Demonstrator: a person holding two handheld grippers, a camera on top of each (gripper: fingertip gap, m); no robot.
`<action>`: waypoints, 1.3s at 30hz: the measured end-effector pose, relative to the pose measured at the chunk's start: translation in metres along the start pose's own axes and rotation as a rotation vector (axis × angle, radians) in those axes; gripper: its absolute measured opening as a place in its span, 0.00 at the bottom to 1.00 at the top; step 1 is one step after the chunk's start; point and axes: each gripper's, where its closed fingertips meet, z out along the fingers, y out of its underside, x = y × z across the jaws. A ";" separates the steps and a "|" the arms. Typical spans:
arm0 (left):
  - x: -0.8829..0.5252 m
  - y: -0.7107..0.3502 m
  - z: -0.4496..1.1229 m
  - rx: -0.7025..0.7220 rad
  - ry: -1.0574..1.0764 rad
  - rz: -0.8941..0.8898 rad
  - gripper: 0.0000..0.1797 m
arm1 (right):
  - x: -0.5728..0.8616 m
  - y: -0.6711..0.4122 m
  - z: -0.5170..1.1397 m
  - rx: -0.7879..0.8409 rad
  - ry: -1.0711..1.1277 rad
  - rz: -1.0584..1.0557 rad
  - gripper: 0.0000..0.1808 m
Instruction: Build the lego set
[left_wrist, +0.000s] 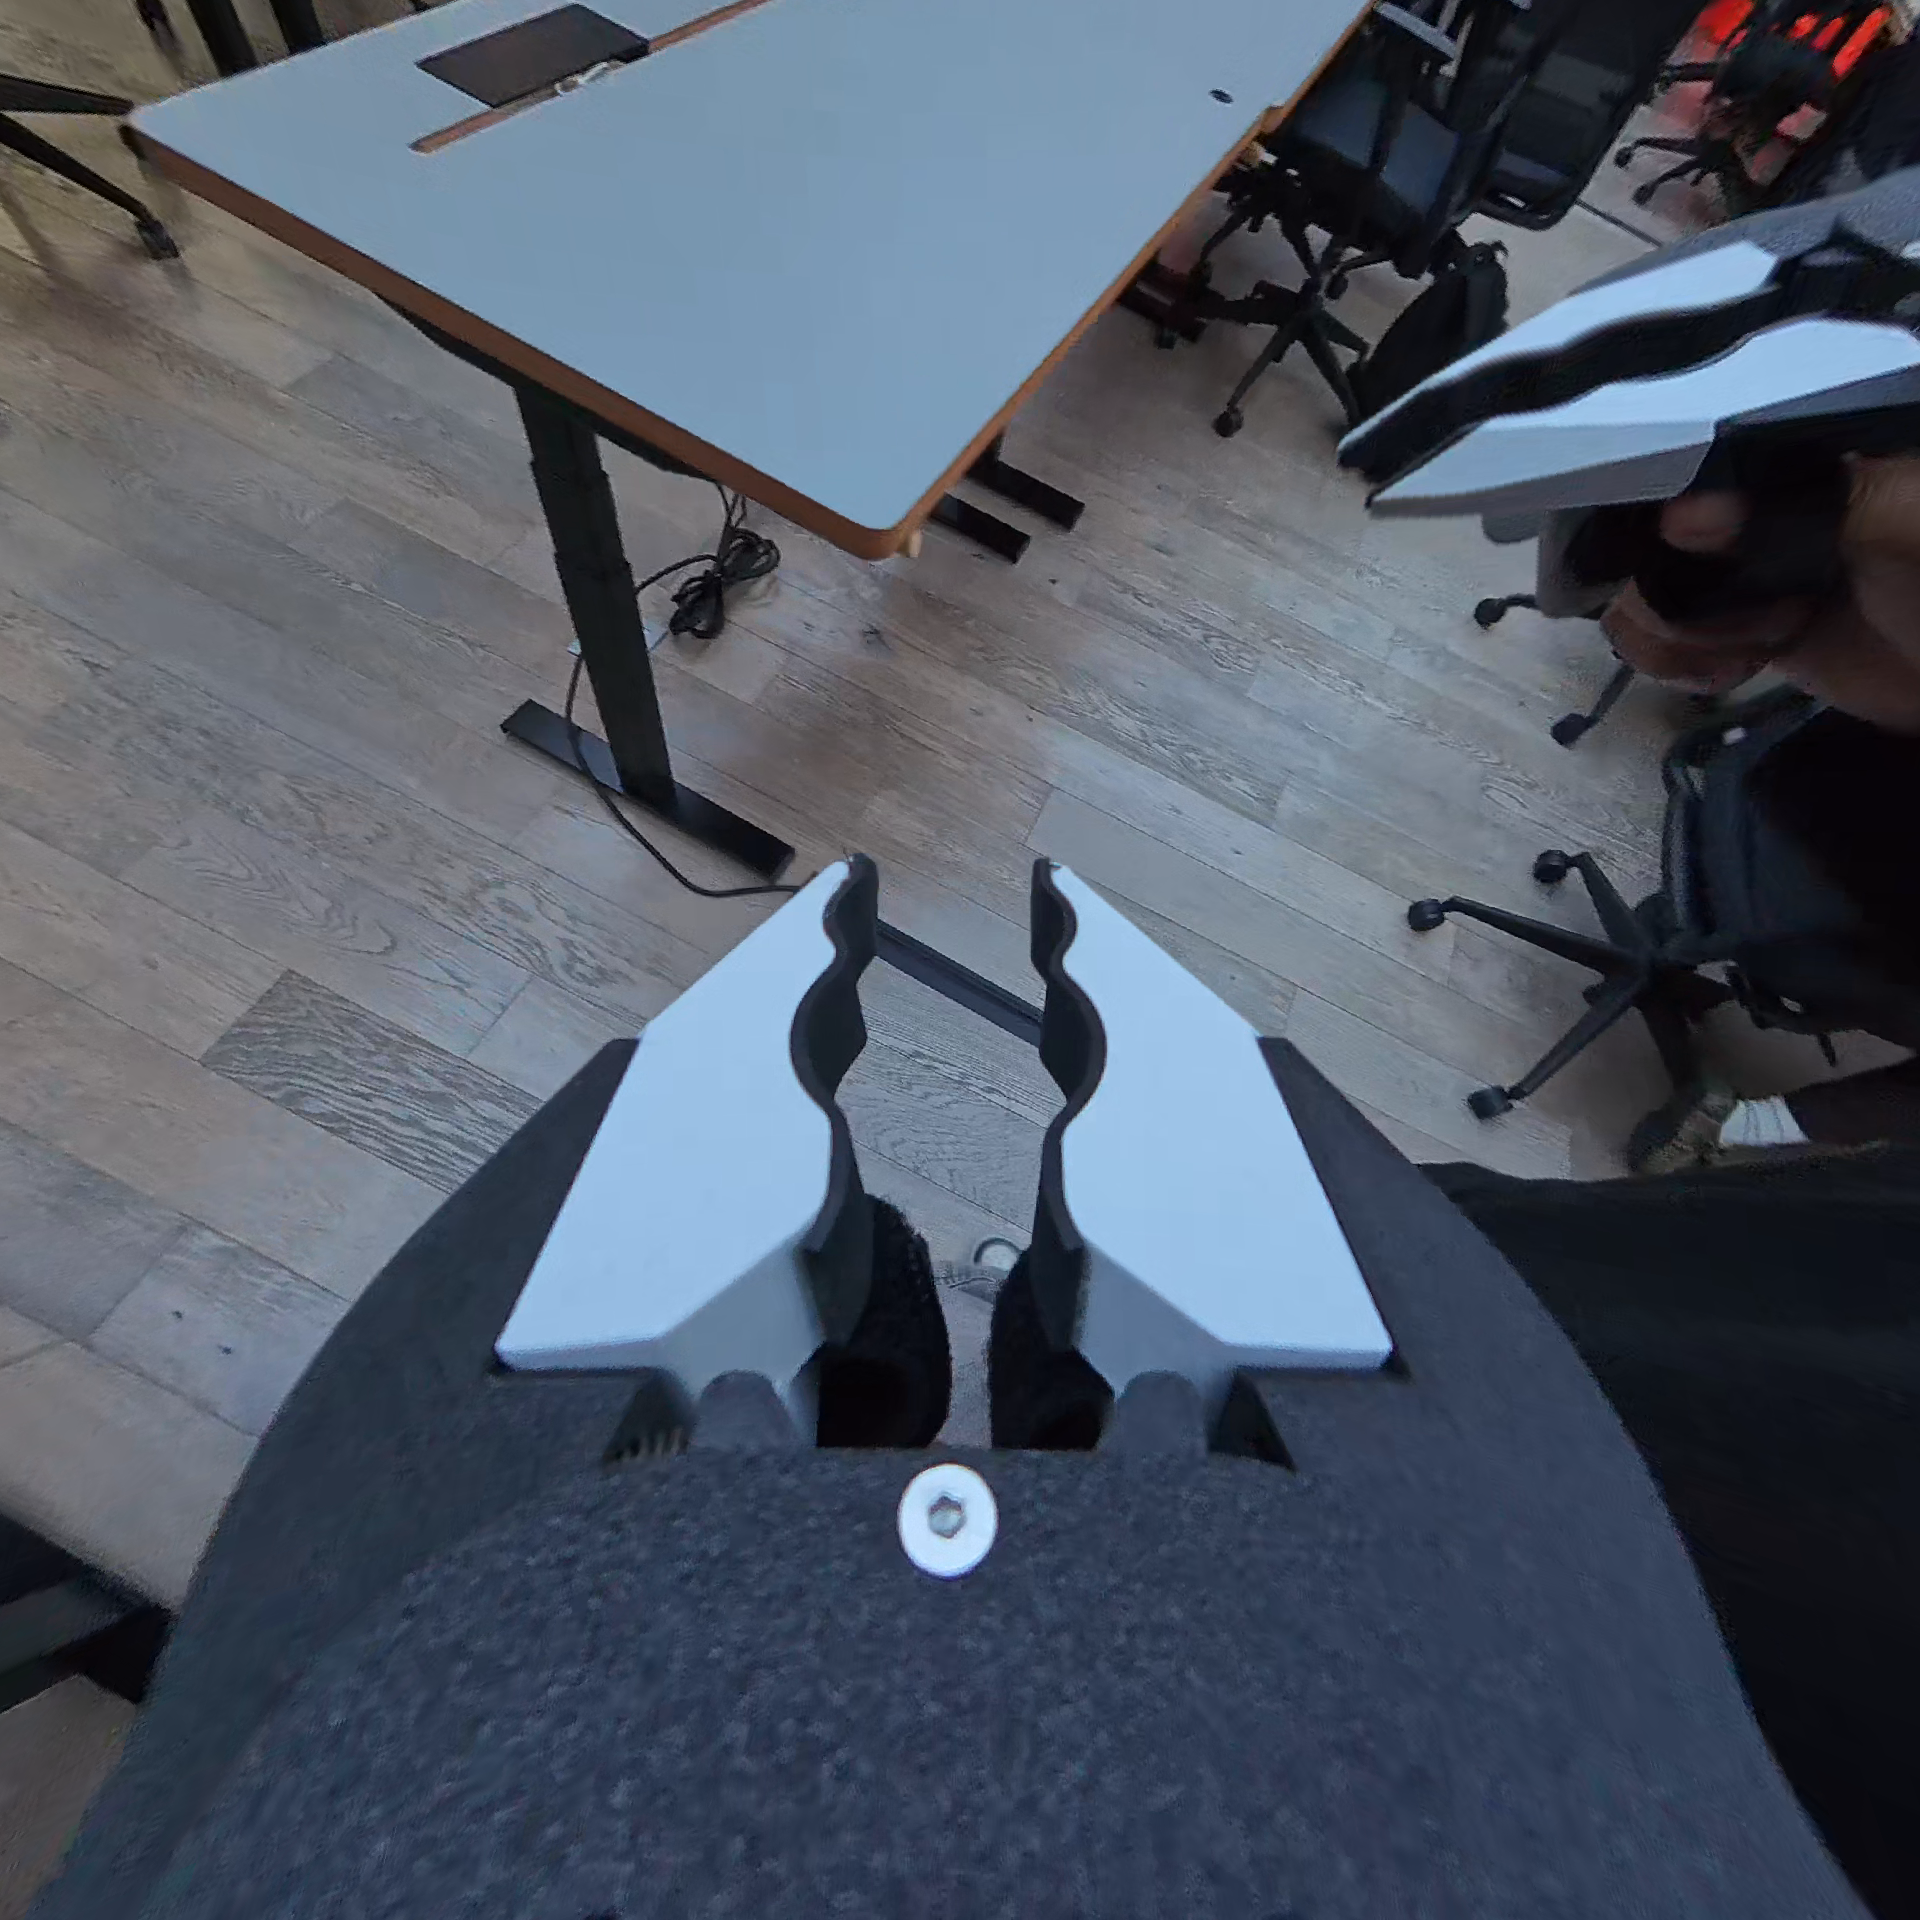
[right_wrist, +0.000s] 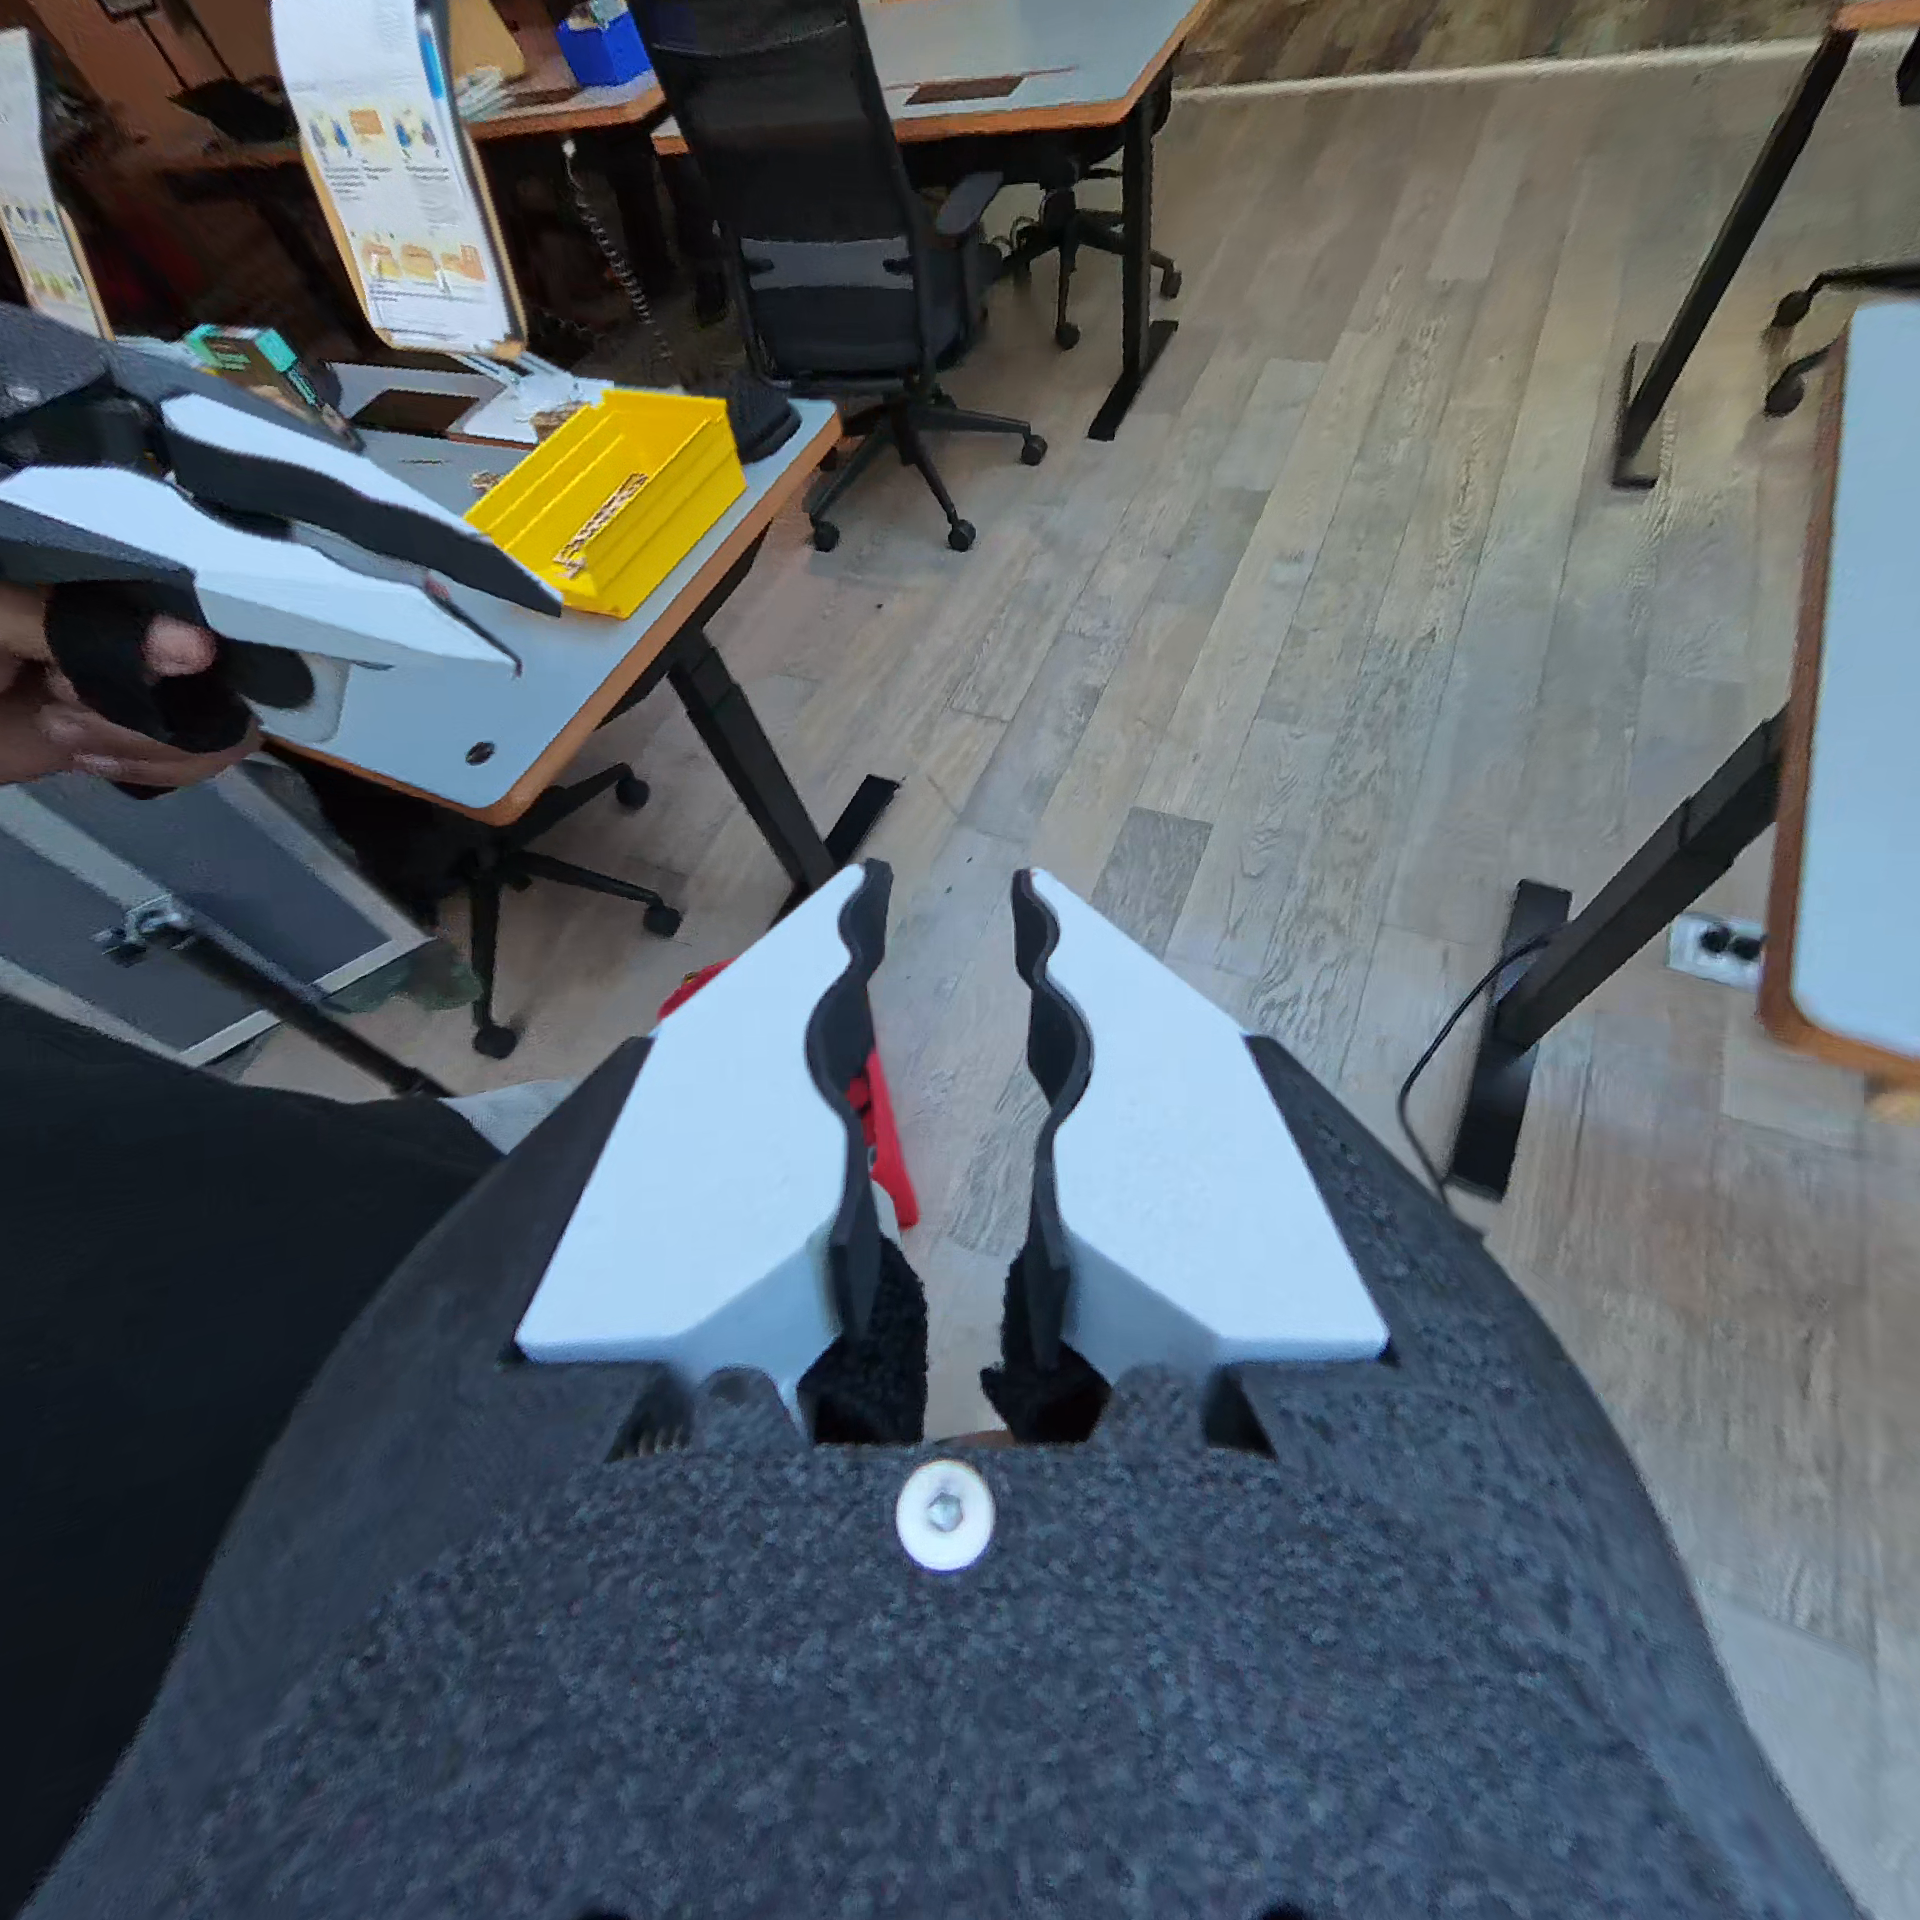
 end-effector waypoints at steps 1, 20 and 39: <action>-0.019 -0.013 0.016 -0.001 -0.018 -0.008 0.15 | 0.026 -0.017 0.015 0.010 -0.006 -0.020 0.13; -0.546 -0.281 0.245 0.090 -0.171 -0.136 0.15 | 0.377 -0.288 0.451 -0.103 -0.081 -0.144 0.13; -1.005 -0.545 0.470 0.028 -0.222 -0.093 0.15 | 0.726 -0.552 0.865 -0.009 -0.121 -0.040 0.13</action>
